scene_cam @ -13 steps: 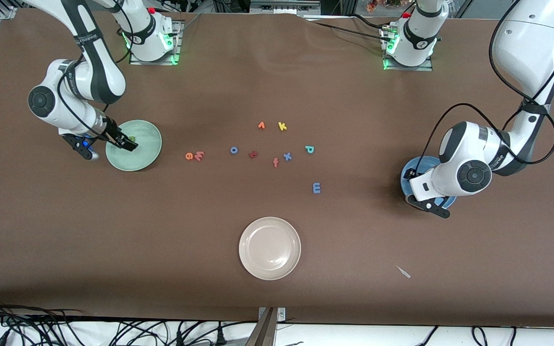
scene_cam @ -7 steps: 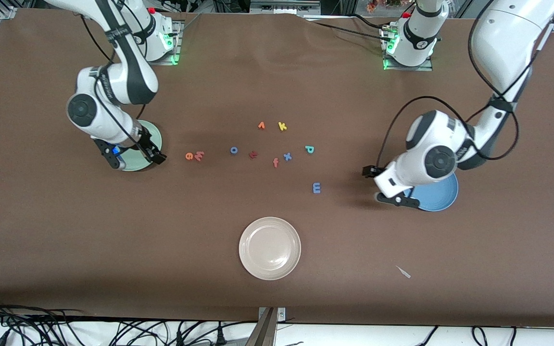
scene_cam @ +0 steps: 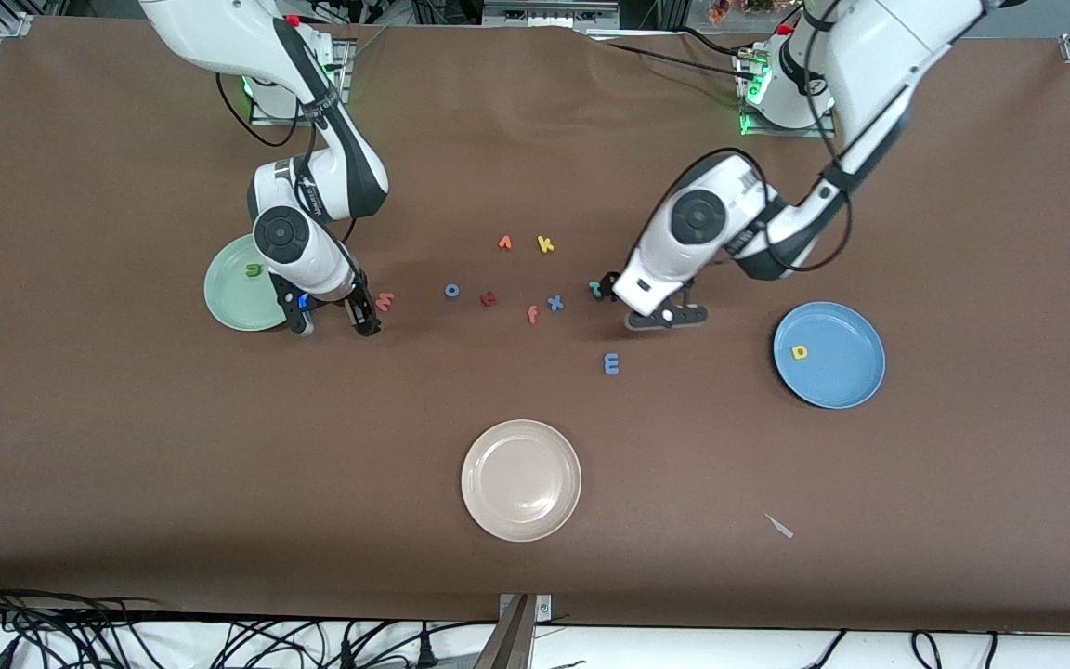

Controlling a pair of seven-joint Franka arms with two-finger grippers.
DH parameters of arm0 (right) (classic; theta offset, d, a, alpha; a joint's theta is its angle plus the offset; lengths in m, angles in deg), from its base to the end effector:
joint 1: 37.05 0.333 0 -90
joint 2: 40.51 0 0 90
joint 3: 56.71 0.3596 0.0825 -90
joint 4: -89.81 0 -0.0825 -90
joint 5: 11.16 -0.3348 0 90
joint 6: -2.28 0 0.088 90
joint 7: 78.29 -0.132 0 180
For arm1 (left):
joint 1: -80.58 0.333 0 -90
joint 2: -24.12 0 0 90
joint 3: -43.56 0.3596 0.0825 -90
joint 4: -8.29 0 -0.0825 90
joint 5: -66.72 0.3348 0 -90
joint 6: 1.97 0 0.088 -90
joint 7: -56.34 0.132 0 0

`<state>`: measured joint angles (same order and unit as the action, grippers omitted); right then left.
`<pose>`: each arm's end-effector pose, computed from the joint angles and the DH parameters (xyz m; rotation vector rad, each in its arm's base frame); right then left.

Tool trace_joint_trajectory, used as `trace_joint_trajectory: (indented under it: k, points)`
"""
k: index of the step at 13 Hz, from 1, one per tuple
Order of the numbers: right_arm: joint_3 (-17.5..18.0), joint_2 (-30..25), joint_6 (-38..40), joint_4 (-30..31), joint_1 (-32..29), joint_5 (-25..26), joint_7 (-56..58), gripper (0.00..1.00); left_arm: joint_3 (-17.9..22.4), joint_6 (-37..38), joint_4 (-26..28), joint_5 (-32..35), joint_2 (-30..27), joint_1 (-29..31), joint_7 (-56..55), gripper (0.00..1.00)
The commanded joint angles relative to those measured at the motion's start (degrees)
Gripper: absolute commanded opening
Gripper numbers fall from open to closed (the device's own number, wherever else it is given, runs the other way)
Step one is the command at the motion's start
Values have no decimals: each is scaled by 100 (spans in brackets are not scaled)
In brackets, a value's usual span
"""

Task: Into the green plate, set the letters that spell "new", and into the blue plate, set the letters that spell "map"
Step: 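Grasp the orange e with the right gripper while the left gripper takes p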

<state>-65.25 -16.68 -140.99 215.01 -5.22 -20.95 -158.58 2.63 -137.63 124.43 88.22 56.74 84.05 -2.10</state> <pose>0.4935 0.2157 0.2462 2.6108 -1.6495 -0.1305 0.4786 -0.3221 0.2688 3.0895 0.2362 -0.1828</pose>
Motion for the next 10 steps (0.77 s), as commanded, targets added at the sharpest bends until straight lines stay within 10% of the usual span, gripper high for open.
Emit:
trace_joint_trajectory:
  k: [1,5,10]
  points:
    - [-34,-36,-350,294,7,-75,-40,96,49,-119,41,407,77,-390,-991,100]
    - [-34,-27,-561,435,33,-66,-49,88,137,-198,-213,1336,603,-708,-2038,95]
    - [-25,-27,-580,444,42,-84,-93,49,146,-198,-267,1550,745,-804,-2260,78]
